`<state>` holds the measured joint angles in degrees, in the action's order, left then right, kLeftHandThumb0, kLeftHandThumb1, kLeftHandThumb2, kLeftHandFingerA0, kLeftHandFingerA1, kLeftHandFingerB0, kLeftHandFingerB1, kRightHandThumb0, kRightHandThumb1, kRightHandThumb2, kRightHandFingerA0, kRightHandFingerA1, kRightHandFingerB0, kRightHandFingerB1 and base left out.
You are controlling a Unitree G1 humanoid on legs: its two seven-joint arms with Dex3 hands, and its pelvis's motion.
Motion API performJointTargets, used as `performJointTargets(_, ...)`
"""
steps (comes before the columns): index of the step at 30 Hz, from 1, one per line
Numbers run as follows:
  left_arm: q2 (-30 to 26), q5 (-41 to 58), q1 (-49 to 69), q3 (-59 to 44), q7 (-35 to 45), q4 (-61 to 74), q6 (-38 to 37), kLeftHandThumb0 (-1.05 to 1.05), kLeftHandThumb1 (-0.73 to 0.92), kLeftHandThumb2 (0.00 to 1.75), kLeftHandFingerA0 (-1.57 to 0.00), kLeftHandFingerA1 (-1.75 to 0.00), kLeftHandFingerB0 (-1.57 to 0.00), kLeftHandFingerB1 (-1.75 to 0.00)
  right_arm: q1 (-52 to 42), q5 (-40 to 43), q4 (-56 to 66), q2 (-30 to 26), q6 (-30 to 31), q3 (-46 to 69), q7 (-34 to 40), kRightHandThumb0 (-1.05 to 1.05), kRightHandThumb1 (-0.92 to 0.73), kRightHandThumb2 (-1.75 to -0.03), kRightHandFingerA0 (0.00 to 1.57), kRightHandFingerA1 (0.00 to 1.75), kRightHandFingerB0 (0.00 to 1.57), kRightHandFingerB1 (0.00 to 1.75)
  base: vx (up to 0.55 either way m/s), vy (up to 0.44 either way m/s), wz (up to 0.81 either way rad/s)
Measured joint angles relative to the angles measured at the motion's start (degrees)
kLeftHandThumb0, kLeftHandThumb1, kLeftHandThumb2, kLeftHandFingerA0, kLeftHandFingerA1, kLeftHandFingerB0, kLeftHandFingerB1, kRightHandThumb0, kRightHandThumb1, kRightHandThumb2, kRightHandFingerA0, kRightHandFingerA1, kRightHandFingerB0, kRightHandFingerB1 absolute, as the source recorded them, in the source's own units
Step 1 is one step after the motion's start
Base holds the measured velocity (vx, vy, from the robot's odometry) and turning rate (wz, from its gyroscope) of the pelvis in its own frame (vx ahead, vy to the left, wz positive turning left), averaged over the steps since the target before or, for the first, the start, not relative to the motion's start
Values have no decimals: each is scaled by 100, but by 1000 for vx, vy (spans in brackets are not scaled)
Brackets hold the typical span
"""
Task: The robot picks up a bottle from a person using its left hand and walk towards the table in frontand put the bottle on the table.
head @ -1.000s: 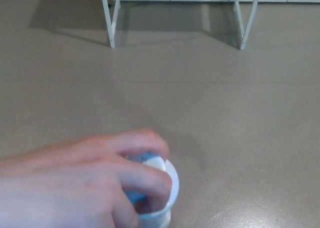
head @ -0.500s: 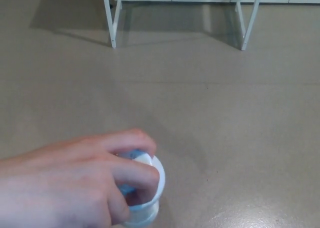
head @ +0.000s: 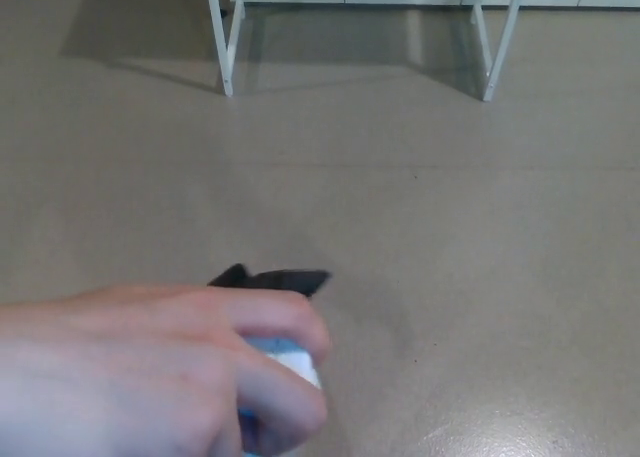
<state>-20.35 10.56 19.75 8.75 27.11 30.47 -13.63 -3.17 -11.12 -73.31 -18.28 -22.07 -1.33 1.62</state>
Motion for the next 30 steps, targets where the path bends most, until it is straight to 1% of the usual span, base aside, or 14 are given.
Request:
performJointTargets(1,-2,6,-40,37,3,63,56,-83,33,52,-22,-68,-4,-60,1,-2,0,0,5,-6,0,-64,-61,-93,49,57,35,50,0,0,0)
performJointTargets(2,-2,16,-116,106,4,158,148,-85,29,60,-23,-67,-6,-59,6,-5,2,-1,16,-20,0,-64,-67,-68,52,47,37,38,0,0,0)
performJointTargets(4,-2,14,-184,188,4,259,241,-86,29,60,-26,-65,-6,-59,15,-10,6,-1,31,-40,-1,-62,-60,-93,48,57,35,50,0,0,0)
performJointTargets(5,-1,11,-208,219,4,296,274,-77,43,54,-54,-61,-13,-59,18,-11,8,-1,38,-47,-1,-63,-61,-94,50,58,33,49,0,0,0)
performJointTargets(6,7,-10,-251,295,-5,381,350,-77,43,54,-54,-61,-13,-59,30,-11,19,-1,47,-53,-1,-63,-61,-94,50,58,33,49,0,0,0)
performJointTargets(7,42,-37,-271,343,-21,411,381,-68,43,79,-100,-66,-19,-57,38,-11,22,-2,50,-54,-1,-62,-60,-94,51,58,34,49,0,0,0)
performJointTargets(8,131,-80,-287,400,-63,414,388,-55,62,59,-130,-57,-43,-51,48,-11,21,-1,54,-55,-1,-63,-61,-94,51,58,34,50,0,0,0)
performJointTargets(9,238,-131,-295,445,-108,403,385,-40,57,66,-155,-70,-97,-48,60,-11,20,-1,58,-55,-1,-63,-75,-63,54,46,42,37,0,0,0)
performJointTargets(12,766,-367,-265,616,-387,281,350,-41,43,87,-150,-90,-126,-64,97,-28,24,-4,69,-97,-1,-64,-75,-63,54,48,44,39,0,0,0)
performJointTargets(13,903,-428,-227,647,-473,244,334,-41,43,87,-150,-90,-126,-64,102,-38,29,-5,69,-122,-1,-64,-75,-63,54,48,44,39,0,0,0)
performJointTargets(14,963,-461,-205,660,-512,225,323,-45,43,93,-144,-108,-129,-97,104,-43,29,-5,68,-132,-1,-64,-75,-62,54,47,44,39,0,0,0)
performJointTargets(17,1292,-727,20,723,-799,134,237,-41,36,105,-140,-113,-127,-105,104,-64,30,-9,58,-176,-3,-62,-75,-63,53,46,44,38,0,0,0)
performJointTargets(25,1451,-1170,279,745,-1162,38,203,-40,27,114,-144,-109,-126,-102,134,-163,1,-20,59,-319,-3,-65,-72,-66,49,44,42,38,0,0,0)
performJointTargets(30,1450,-1264,200,688,-1243,-1,204,-46,39,94,-143,-107,-127,-97,233,-209,-17,-18,84,-363,-3,-66,-72,-66,51,45,41,38,0,0,0)
